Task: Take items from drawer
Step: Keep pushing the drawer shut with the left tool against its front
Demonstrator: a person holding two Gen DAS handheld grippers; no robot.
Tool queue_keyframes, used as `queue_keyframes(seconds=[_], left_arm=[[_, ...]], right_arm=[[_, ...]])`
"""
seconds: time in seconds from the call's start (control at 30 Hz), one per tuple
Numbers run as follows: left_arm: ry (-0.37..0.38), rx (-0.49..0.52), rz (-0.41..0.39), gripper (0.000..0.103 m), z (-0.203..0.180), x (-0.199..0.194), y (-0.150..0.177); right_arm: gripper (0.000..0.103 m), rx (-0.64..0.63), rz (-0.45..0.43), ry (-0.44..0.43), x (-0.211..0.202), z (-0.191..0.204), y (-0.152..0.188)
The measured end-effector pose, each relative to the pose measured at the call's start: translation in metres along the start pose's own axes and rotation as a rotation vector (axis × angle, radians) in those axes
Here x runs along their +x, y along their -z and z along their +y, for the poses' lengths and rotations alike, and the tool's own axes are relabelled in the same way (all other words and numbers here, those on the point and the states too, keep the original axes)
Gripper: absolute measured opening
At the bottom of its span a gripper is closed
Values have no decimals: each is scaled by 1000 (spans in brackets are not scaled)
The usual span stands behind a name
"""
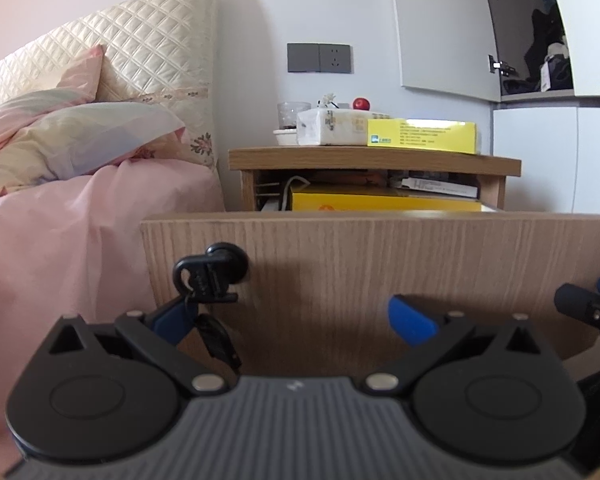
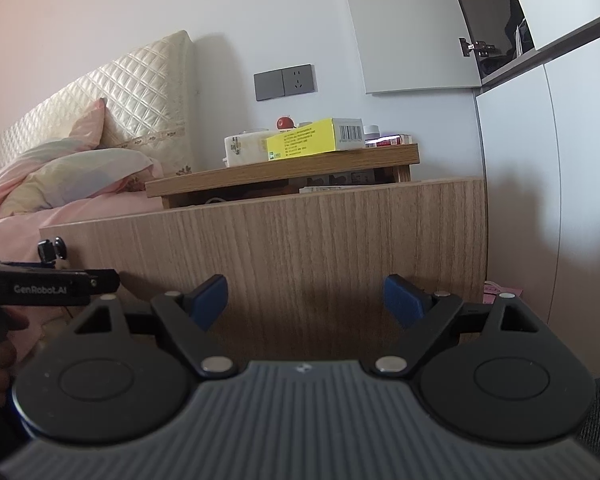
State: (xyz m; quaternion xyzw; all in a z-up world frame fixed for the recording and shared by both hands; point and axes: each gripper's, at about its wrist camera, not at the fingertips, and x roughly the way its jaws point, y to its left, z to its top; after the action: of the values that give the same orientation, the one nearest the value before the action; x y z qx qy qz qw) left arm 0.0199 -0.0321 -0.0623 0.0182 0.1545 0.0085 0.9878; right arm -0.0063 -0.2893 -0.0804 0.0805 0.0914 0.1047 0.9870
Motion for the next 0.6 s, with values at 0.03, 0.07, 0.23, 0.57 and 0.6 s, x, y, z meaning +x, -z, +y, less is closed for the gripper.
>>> queue_keyframes(seconds=[0.03,0.07,0.23,0.57,0.6], left_arm=[[6,-4,-1,103,0,0,0],[13,-8,-2,103,1,1,1],[25,-13,-12,103,0,2,4],[27,-11,-24,103,0,9,4],[27,-11,-23,103,0,11,3]], right_arm=[[89,10,-1,-4,0,-1,0],[89,19,-2,-8,0,-2,-1],[90,55,6,-21,3,-5,-4],[90,123,25,-47,12,-11,-10],[90,130,27,-50,13,-12,-11]])
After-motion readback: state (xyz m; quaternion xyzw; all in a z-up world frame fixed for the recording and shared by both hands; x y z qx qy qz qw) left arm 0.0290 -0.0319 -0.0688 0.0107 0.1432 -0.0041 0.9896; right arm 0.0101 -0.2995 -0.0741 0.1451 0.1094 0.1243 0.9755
